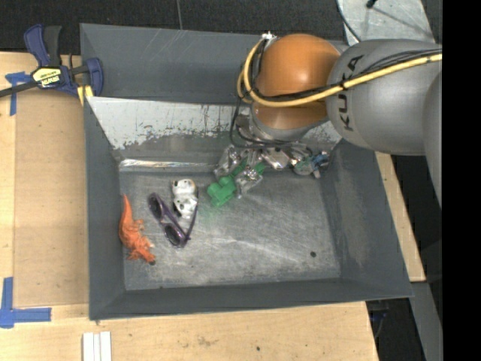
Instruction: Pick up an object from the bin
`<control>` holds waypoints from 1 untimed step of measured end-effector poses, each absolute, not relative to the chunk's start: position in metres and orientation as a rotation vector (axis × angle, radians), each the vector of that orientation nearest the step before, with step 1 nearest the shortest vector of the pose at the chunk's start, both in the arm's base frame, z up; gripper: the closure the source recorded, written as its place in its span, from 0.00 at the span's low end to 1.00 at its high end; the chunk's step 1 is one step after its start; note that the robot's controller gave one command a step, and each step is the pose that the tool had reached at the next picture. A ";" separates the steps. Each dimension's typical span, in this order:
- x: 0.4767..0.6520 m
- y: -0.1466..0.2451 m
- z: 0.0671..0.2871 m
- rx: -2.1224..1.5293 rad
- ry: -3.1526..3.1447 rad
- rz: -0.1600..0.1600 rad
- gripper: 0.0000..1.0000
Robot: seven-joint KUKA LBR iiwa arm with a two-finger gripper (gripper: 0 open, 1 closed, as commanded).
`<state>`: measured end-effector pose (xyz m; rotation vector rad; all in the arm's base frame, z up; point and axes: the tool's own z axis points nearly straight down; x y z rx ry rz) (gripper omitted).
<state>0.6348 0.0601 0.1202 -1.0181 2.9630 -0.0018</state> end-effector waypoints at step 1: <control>0.632 0.060 0.085 -1.018 2.972 0.003 1.00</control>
Offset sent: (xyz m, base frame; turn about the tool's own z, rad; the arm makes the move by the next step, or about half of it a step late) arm -0.0001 0.0000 0.0328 0.0000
